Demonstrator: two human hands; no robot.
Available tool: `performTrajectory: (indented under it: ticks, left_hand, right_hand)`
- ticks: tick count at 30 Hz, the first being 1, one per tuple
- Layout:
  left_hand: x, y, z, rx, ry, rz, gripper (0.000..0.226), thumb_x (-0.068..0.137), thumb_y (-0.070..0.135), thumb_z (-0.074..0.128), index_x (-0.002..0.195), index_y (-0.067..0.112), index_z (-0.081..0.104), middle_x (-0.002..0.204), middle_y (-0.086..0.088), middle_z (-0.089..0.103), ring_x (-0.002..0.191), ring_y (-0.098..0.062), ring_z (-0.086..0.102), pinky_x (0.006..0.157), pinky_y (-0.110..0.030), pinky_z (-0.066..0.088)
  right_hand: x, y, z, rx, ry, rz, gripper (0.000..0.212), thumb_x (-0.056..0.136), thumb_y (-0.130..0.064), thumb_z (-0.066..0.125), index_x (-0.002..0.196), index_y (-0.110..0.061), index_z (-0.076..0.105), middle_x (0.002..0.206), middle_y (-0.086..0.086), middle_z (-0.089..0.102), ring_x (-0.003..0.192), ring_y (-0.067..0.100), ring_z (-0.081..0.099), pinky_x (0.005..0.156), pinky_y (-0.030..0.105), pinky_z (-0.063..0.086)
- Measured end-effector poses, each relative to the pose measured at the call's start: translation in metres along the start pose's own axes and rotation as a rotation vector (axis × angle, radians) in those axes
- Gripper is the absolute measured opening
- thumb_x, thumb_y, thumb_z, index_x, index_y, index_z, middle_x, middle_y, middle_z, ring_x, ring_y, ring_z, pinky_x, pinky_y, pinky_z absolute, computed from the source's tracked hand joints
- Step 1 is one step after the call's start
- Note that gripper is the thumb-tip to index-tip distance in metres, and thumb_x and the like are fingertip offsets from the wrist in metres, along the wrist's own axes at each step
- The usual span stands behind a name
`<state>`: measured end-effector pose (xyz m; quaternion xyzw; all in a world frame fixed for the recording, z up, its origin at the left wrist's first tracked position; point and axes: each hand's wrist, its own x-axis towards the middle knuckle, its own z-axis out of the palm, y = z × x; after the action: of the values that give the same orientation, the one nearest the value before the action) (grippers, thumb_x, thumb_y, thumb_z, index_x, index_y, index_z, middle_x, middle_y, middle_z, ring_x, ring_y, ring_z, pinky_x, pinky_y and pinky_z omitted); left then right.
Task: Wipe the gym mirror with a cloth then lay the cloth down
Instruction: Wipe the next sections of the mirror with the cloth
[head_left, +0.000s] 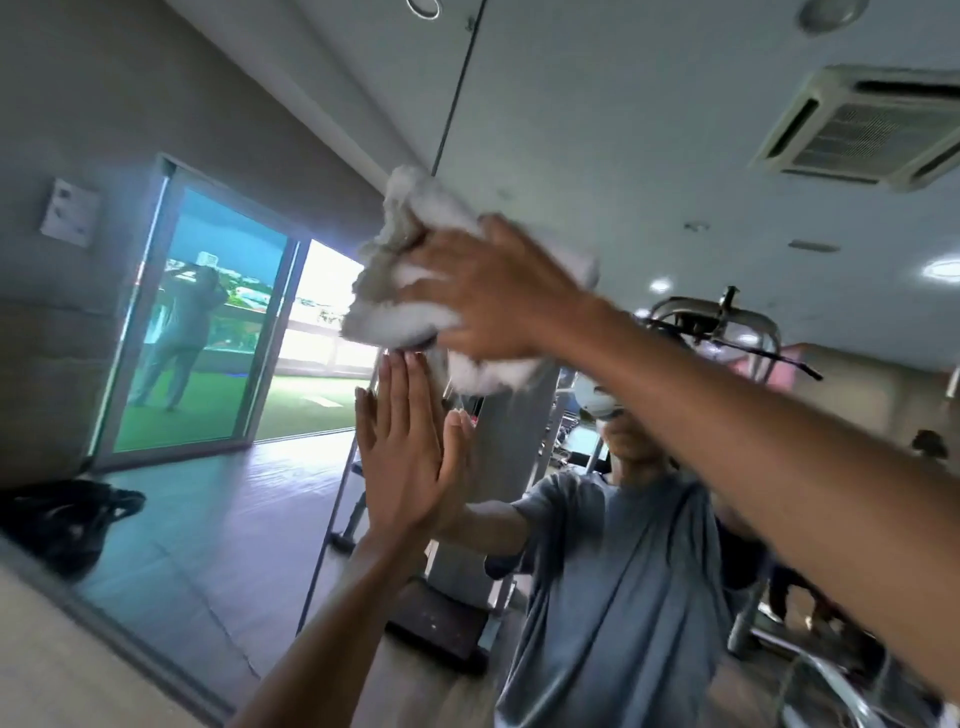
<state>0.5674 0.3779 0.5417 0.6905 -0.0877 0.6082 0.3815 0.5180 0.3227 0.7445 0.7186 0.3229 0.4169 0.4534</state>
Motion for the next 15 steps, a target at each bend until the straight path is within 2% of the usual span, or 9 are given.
performTrajectory:
  ticks: [1, 3, 5, 6, 8, 10, 13, 14, 15]
  left_hand:
    - [-0.002, -0.001, 0.000, 0.013, -0.006, 0.001, 0.068, 0.100, 0.038, 0.023, 0.158, 0.004, 0.023, 0.166, -0.013, 0.019, 0.155, -0.021, 0.012, 0.124, -0.047, 0.008]
    - [-0.004, -0.002, 0.001, 0.054, 0.002, -0.006, 0.067, 0.100, 0.037, 0.022, 0.159, 0.006, 0.020, 0.167, -0.010, 0.015, 0.155, -0.017, 0.009, 0.125, -0.047, 0.006]
    - [-0.006, -0.001, 0.004, 0.070, 0.027, -0.046, 0.066, 0.100, 0.037, 0.021, 0.160, 0.008, 0.018, 0.168, -0.006, 0.012, 0.155, -0.015, 0.006, 0.125, -0.046, 0.003]
    - [-0.007, -0.002, 0.005, 0.045, 0.036, -0.087, 0.066, 0.100, 0.036, 0.022, 0.160, 0.008, 0.017, 0.167, -0.005, 0.010, 0.155, -0.014, 0.004, 0.125, -0.045, 0.002]
    - [-0.009, -0.005, 0.007, -0.026, 0.047, -0.168, 0.067, 0.099, 0.036, 0.022, 0.159, 0.006, 0.017, 0.167, -0.004, 0.007, 0.155, -0.012, 0.001, 0.125, -0.042, -0.001]
    - [-0.015, -0.009, 0.006, -0.034, 0.032, -0.179, 0.067, 0.097, 0.033, 0.023, 0.158, 0.003, 0.022, 0.166, -0.009, 0.010, 0.155, -0.013, 0.000, 0.125, -0.040, -0.002]
    - [-0.032, -0.014, 0.003, -0.003, 0.002, -0.152, 0.067, 0.097, 0.032, 0.024, 0.158, 0.005, 0.018, 0.166, -0.010, 0.014, 0.155, -0.016, 0.003, 0.125, -0.038, -0.001]
    - [-0.037, -0.016, 0.001, 0.009, 0.000, -0.143, 0.066, 0.098, 0.033, 0.024, 0.157, 0.006, 0.013, 0.166, -0.008, 0.012, 0.155, -0.017, 0.004, 0.125, -0.038, -0.001]
    - [-0.041, -0.017, 0.000, 0.022, 0.000, -0.131, 0.066, 0.098, 0.032, 0.023, 0.157, 0.006, 0.010, 0.166, -0.007, 0.010, 0.155, -0.018, 0.005, 0.125, -0.038, -0.001]
  right_hand:
    - [0.000, 0.017, -0.007, 0.001, 0.017, 0.041, 0.056, 0.088, -0.056, 0.036, 0.139, -0.037, 0.051, 0.151, -0.007, 0.044, 0.139, 0.018, 0.036, 0.104, 0.047, 0.024]
    - [0.000, 0.030, -0.012, 0.009, 0.102, 0.304, 0.054, 0.091, -0.053, 0.044, 0.141, -0.034, 0.050, 0.151, -0.004, 0.041, 0.141, 0.020, 0.033, 0.107, 0.049, 0.025]
    - [0.004, 0.003, -0.001, -0.017, 0.164, 0.545, 0.056, 0.091, -0.049, 0.050, 0.144, -0.030, 0.046, 0.155, 0.000, 0.038, 0.144, 0.022, 0.030, 0.109, 0.050, 0.022]
    - [0.005, -0.020, 0.008, -0.031, 0.181, 0.585, 0.059, 0.090, -0.049, 0.051, 0.145, -0.029, 0.045, 0.156, 0.001, 0.036, 0.146, 0.021, 0.028, 0.110, 0.050, 0.019]
    - [0.003, -0.061, 0.026, -0.035, 0.168, 0.483, 0.059, 0.087, -0.047, 0.049, 0.143, -0.029, 0.050, 0.154, 0.001, 0.042, 0.144, 0.019, 0.034, 0.106, 0.047, 0.018]
    - [-0.004, -0.083, 0.027, -0.011, 0.129, 0.275, 0.054, 0.088, -0.044, 0.039, 0.136, -0.029, 0.058, 0.148, 0.001, 0.050, 0.139, 0.019, 0.042, 0.102, 0.045, 0.021]
    - [-0.013, -0.060, 0.014, 0.029, -0.008, 0.004, 0.053, 0.093, -0.047, 0.044, 0.144, -0.035, 0.046, 0.155, -0.005, 0.038, 0.143, 0.017, 0.032, 0.105, 0.045, 0.017]
    - [-0.013, -0.043, 0.010, 0.054, -0.006, -0.001, 0.053, 0.091, -0.047, 0.047, 0.143, -0.037, 0.045, 0.154, -0.008, 0.038, 0.142, 0.016, 0.031, 0.104, 0.044, 0.016]
    - [-0.012, -0.026, 0.006, 0.053, 0.028, 0.070, 0.052, 0.089, -0.045, 0.050, 0.141, -0.037, 0.048, 0.151, -0.008, 0.041, 0.140, 0.017, 0.034, 0.102, 0.044, 0.016]
